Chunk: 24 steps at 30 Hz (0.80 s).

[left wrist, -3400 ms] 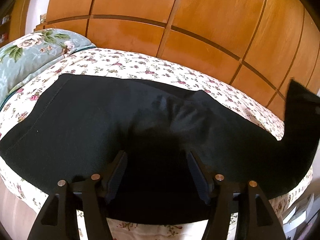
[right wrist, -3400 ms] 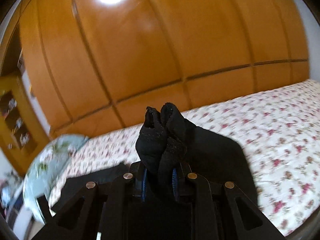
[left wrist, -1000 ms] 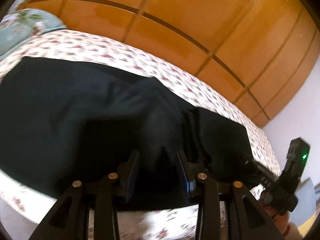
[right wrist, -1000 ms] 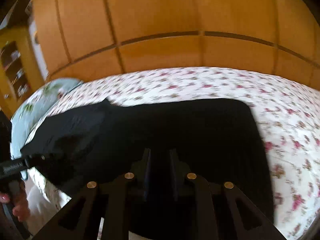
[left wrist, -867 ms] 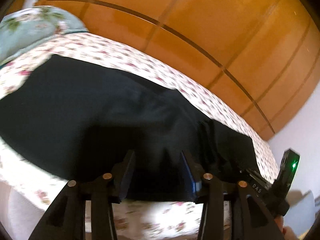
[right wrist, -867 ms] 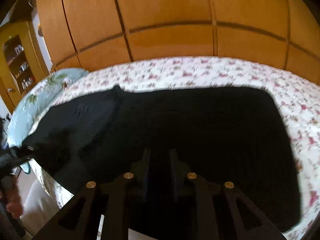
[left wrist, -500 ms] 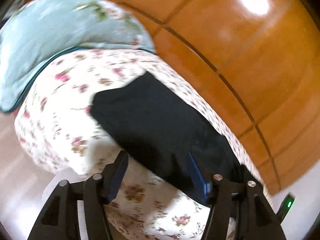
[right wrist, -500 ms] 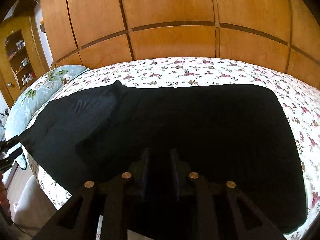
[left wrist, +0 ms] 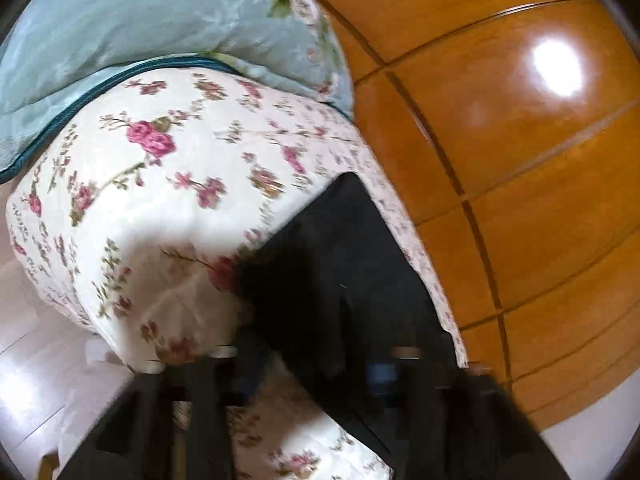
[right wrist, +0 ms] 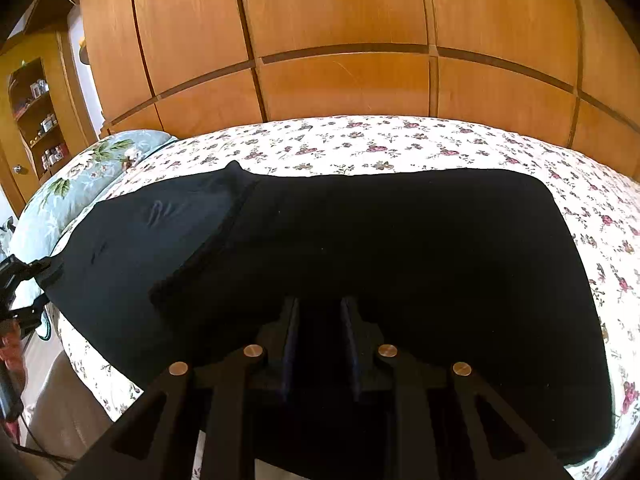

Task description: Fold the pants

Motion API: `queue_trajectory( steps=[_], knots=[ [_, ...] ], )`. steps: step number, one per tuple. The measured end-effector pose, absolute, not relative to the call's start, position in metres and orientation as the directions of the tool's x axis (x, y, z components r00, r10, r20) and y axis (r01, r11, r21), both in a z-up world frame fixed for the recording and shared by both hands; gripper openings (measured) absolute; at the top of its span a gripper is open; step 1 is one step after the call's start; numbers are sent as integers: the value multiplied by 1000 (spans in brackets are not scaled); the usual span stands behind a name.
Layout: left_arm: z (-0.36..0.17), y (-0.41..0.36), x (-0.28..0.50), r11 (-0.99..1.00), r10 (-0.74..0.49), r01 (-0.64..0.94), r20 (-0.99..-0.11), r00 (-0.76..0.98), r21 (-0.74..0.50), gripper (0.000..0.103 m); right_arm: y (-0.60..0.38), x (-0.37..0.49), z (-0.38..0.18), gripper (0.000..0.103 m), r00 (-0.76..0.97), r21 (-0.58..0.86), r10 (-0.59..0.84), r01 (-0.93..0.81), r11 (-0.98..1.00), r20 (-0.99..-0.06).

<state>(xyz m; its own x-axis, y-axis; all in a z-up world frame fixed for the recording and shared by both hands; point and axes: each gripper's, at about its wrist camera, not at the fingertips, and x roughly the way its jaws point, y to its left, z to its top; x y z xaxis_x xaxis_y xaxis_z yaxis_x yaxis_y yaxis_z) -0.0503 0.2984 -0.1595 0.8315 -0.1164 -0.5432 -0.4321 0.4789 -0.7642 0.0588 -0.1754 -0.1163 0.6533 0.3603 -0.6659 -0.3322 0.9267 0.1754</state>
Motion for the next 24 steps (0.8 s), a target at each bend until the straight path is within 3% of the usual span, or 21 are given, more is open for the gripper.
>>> queue_trajectory(
  steps=[4,9,13,24],
  knots=[
    [-152,300,-45,499,-133,-417,-543,829,-760,15,-175,59,-116,22,655,176,357,-327,928,-666],
    [-115,290,-41,563,-119,-346,-488,865,-750,14,-178,60,-115,24,649,209,372,-317,925,-663],
    [-79,272,-34,640,-132,-261,-438,889,-723,14,-180,55,-105,43,637,262,421,-333,906,-646],
    [-5,206,-19,789,-217,-42,-343,914,-613,14,-207,32,-88,44,665,342,443,-287,895,-601]
  ],
)
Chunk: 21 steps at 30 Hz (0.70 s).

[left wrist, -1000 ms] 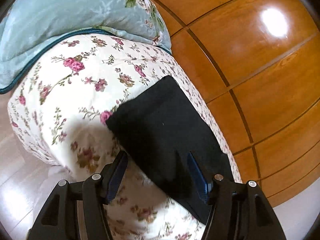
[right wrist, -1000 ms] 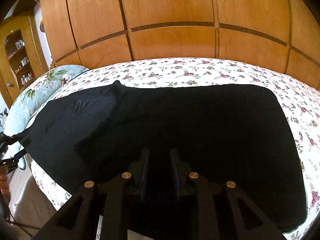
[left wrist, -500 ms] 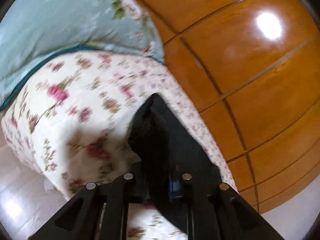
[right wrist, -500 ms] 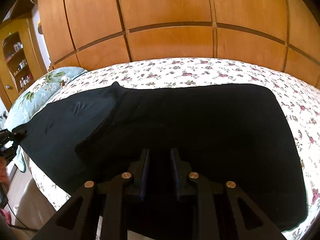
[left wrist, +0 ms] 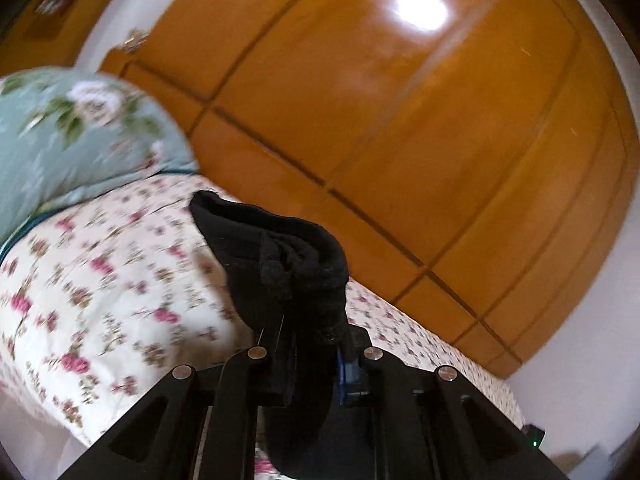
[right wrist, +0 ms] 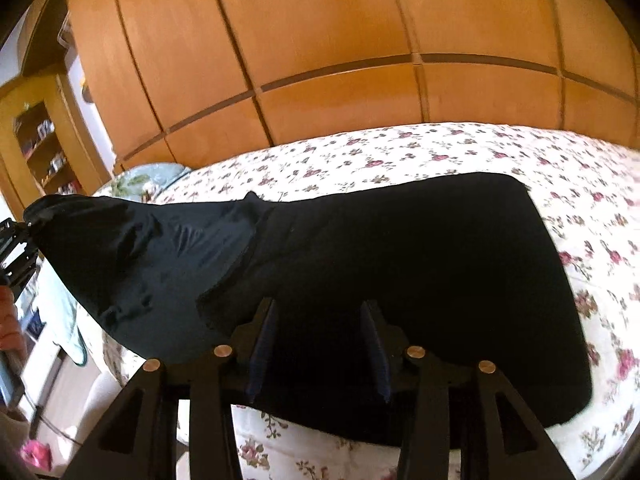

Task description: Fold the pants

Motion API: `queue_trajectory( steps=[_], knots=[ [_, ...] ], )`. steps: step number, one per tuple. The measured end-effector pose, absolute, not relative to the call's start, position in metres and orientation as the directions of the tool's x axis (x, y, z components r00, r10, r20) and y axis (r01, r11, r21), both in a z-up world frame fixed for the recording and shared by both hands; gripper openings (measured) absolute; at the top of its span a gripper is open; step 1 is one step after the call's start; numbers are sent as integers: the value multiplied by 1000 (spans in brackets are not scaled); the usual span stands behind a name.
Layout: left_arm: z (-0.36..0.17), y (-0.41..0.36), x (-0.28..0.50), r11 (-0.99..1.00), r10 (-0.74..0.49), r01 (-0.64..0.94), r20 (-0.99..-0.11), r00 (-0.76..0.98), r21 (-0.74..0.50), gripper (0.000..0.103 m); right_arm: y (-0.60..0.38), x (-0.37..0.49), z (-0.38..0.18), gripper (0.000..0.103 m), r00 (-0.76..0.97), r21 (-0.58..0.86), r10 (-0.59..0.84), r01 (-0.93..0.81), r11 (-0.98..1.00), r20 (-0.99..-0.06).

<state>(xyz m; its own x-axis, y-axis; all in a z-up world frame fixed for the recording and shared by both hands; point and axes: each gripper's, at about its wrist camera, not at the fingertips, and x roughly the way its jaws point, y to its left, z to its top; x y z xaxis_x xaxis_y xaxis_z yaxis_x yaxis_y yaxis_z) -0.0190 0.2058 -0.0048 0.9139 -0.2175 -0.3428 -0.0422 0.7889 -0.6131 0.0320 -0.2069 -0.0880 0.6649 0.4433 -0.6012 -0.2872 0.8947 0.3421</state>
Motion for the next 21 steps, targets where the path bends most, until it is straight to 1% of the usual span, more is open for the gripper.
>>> queue_trajectory(
  steps=[5,9,16,21],
  knots=[
    [18,164,-11,807,-312,77,-311,898,-586,14,-227,28,-85,44,675,402,453,-245,882,-582],
    [30,127,-2,820,-380,164,-308,872,-548,14,-242,24,-80,44,697,391,433,-232,891,-572],
    [41,56,8,819,-507,331,-321,800,-468,14,-277,22,-74,44,730,428,409,-177,886,-547],
    [34,7,19,791,-586,417,-358,727,-446,14,-307,19,-71,44,752,468,385,-115,876,-535]
  ],
)
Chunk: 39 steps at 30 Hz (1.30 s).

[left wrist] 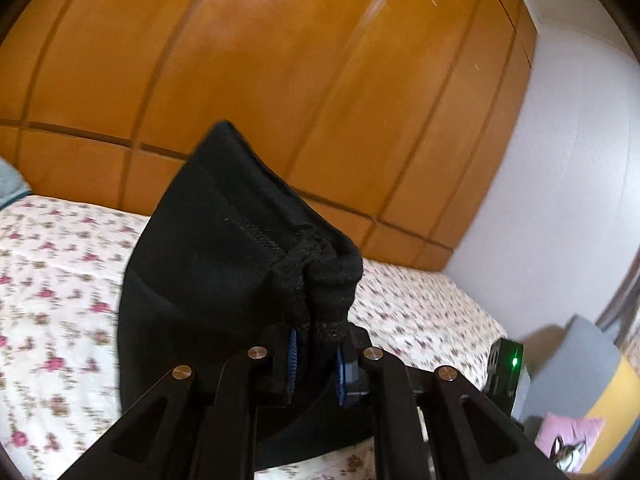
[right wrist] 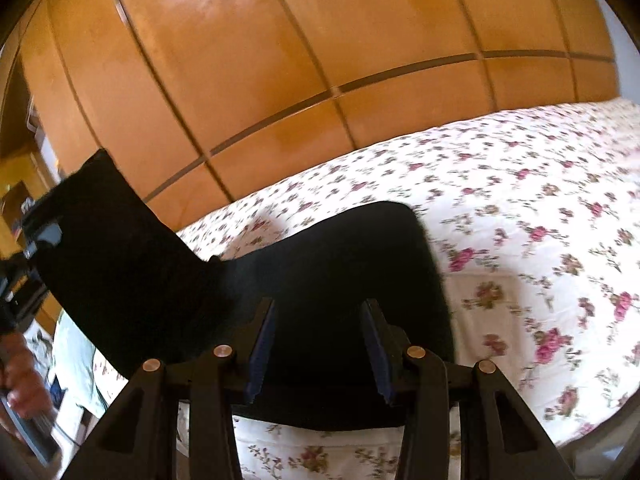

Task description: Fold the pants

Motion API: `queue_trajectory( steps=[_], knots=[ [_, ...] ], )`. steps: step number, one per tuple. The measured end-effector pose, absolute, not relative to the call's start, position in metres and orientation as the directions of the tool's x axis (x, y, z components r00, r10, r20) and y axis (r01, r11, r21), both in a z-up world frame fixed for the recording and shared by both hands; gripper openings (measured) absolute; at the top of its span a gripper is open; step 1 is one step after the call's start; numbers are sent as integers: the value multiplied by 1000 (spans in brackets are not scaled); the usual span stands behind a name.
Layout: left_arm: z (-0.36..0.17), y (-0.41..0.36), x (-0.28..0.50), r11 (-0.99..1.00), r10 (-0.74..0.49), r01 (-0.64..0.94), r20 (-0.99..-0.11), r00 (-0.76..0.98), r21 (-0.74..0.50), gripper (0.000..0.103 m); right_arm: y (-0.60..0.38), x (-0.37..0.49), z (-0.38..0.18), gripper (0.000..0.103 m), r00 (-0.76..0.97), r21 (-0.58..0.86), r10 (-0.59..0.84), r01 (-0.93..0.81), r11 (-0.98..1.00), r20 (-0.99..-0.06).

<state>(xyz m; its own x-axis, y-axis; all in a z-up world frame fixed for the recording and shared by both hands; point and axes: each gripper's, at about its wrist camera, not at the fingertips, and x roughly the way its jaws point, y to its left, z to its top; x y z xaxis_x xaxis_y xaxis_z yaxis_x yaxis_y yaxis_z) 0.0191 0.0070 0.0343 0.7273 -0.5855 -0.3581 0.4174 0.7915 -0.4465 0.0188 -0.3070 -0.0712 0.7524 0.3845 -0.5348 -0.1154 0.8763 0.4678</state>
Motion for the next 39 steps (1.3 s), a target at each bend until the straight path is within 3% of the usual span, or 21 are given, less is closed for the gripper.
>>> queue_trajectory(
  steps=[16,17,19,22,30,39],
  knots=[
    [-59,-97,42,802,-585,496,-606,539,-333,15,-329,12,-75,44,756,514,398,-95,853,-521],
    [-66,-96,43,804,-580,498,-615,534,-326,16,-327,13,-76,44,752,519,407,-102,849,-519],
    [-78,-102,38,796,-582,512,-641,500,-323,28,-323,16,-78,45,740,536,433,-116,836,-515],
    [-77,-103,18,777,-603,540,-627,494,-323,35,-316,23,-81,49,725,568,465,-124,814,-508],
    [-52,-68,5,766,-633,521,-582,510,-377,36,-293,48,-94,51,656,609,524,-122,784,-543],
    [-36,14,26,913,-403,265,-590,700,-310,39,-288,65,-96,58,653,562,483,-104,820,-584]
  ],
)
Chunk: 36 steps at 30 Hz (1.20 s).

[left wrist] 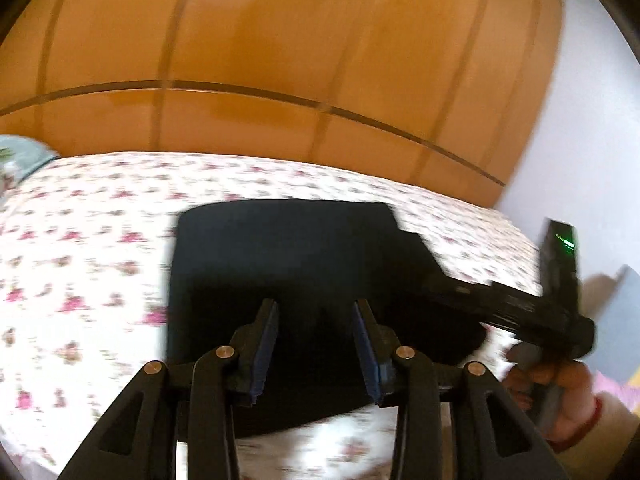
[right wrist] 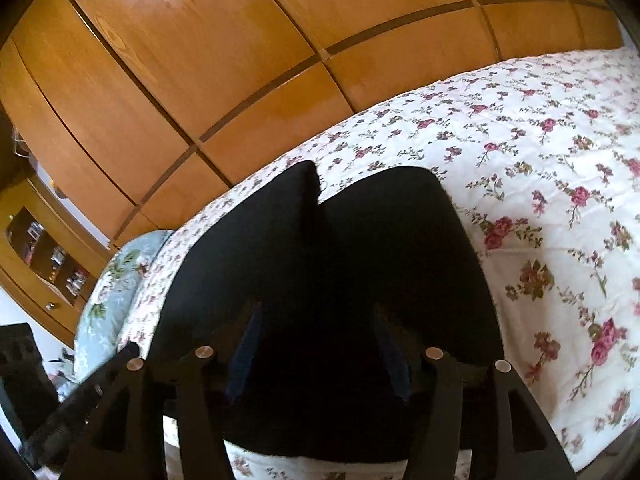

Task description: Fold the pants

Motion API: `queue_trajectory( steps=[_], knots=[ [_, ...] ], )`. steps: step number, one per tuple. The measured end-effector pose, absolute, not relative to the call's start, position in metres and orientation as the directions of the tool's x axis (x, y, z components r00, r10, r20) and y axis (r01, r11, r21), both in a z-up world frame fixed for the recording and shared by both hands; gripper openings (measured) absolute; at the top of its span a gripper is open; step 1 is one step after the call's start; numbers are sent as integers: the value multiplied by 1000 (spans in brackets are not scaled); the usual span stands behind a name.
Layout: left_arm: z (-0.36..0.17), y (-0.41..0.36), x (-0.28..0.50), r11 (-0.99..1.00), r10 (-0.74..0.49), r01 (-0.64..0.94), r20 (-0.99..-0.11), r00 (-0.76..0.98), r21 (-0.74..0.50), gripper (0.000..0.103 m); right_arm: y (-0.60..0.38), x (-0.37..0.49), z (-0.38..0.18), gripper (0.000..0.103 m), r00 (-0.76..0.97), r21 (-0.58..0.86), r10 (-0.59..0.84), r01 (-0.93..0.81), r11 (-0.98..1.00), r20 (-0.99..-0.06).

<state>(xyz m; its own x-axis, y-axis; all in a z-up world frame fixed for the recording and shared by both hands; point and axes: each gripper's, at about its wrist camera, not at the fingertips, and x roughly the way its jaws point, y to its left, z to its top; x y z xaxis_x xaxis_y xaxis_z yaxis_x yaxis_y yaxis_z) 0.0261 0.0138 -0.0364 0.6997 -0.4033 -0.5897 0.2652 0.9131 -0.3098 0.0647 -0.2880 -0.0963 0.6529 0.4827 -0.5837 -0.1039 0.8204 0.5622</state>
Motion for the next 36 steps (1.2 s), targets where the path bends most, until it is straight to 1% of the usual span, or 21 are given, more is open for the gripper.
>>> queue_trajectory(
  steps=[2,6,8,11,13,15,17,18,20,22,23,24,25,27,30,36],
  knots=[
    [-42,31,31,933,-349,199,-617,705,-299,39,-288,69,-98,58,642,570,493,-106,815,-586],
    [-60,53,34,944,-303,116,-675,673,-309,39,-281,72,-99,60,626,568,511,-130,813,-588],
    [-67,57,34,948,-290,103,-691,662,-300,39,-276,73,-99,60,625,557,506,-134,820,-594],
    [-70,56,34,950,-288,107,-694,660,-293,39,-269,76,-99,58,613,554,519,-153,818,-597],
    [-71,56,34,951,-288,109,-695,659,-290,39,-263,79,-100,53,593,572,547,-170,802,-591],
    [-72,56,35,951,-288,111,-696,657,-289,39,-258,81,-101,53,586,578,552,-167,799,-594],
    [-73,55,39,951,-289,109,-699,654,-291,39,-254,82,-102,48,586,581,551,-161,798,-594],
    [-73,56,39,951,-288,106,-700,654,-291,39,-253,84,-104,42,583,585,550,-152,796,-597],
    [-74,59,39,950,-286,99,-704,650,-295,39,-251,85,-105,35,583,584,544,-141,799,-603],
    [-76,61,40,949,-288,94,-707,646,-300,40,-250,84,-105,25,581,587,544,-136,798,-605],
    [-76,61,40,948,-289,92,-708,645,-303,40,-250,84,-104,23,579,591,547,-134,795,-604],
    [-76,61,40,949,-287,89,-709,644,-303,41,-251,83,-102,18,579,600,555,-136,788,-597],
    [-76,61,41,950,-284,87,-711,644,-300,41,-252,82,-100,16,582,607,560,-138,783,-590],
    [-74,60,41,952,-278,84,-715,642,-295,41,-254,79,-92,15,592,616,568,-148,773,-571],
    [-64,54,42,953,-281,99,-716,639,-285,41,-261,69,-65,14,623,613,580,-196,765,-525],
    [-39,33,38,951,-303,173,-674,673,-255,41,-290,56,-31,13,673,615,561,-196,764,-483]
  ],
)
